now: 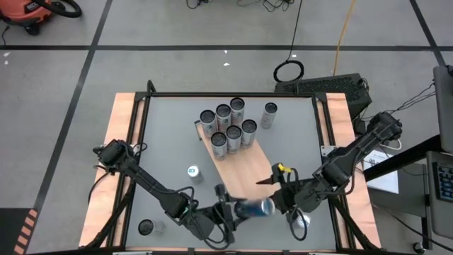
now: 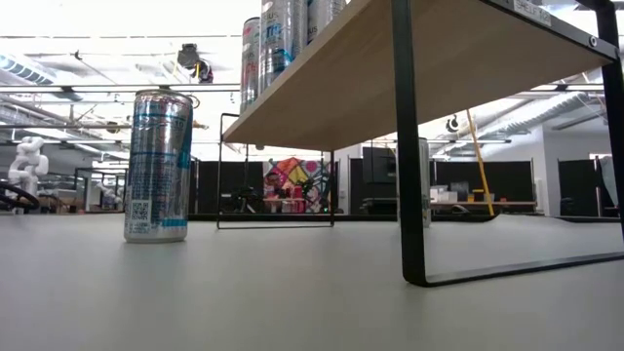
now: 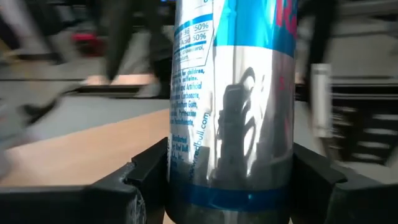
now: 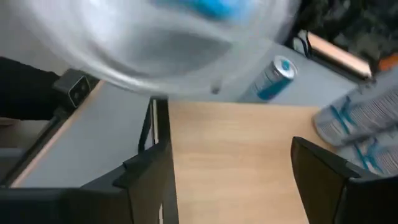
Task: Place canned beverage on shelf
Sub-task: Put the top right blue soda can on the shelf
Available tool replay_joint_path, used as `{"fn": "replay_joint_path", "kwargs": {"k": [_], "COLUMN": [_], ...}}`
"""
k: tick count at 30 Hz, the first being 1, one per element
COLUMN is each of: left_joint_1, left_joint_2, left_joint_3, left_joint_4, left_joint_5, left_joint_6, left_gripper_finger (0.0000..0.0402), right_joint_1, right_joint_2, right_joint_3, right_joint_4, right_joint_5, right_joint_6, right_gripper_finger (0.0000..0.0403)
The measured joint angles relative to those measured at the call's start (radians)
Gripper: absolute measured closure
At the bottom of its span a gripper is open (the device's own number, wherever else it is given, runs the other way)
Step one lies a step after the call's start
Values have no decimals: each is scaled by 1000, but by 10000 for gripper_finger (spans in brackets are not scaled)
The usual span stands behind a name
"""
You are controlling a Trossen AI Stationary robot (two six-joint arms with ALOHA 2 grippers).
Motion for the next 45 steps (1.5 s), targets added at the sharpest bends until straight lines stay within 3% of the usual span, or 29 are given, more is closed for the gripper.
{"fn": "replay_joint_path", "kwargs": {"k": [5, 11, 16, 19, 26, 45], "left_joint_1": [0, 9, 26, 34, 52, 67], "left_joint_2": [-1, -1, -2, -2, -2, -2], "left_joint_3": [34, 81, 87, 87, 87, 87], "left_joint_4": [-1, -2, 3, 1, -1, 6], "left_joint_5": [137, 315, 421, 441, 447, 494], "left_joint_6": [51, 82, 79, 79, 87, 80], "left_gripper_finger": [163, 163, 163, 163, 163, 163], "right_joint_1": [-3, -20, -38, -40, -46, -43], "right_joint_2": [-1, -4, -4, -4, -4, -4], "right_joint_3": [-127, -264, -309, -305, -301, -300], "right_joint_4": [275, 698, 937, 962, 1011, 1030], "right_joint_5": [-117, -382, -530, -576, -576, -583], "right_joint_6": [-164, -344, -385, -424, -491, -511], "right_gripper_finger": [136, 143, 139, 124, 84, 88]}}
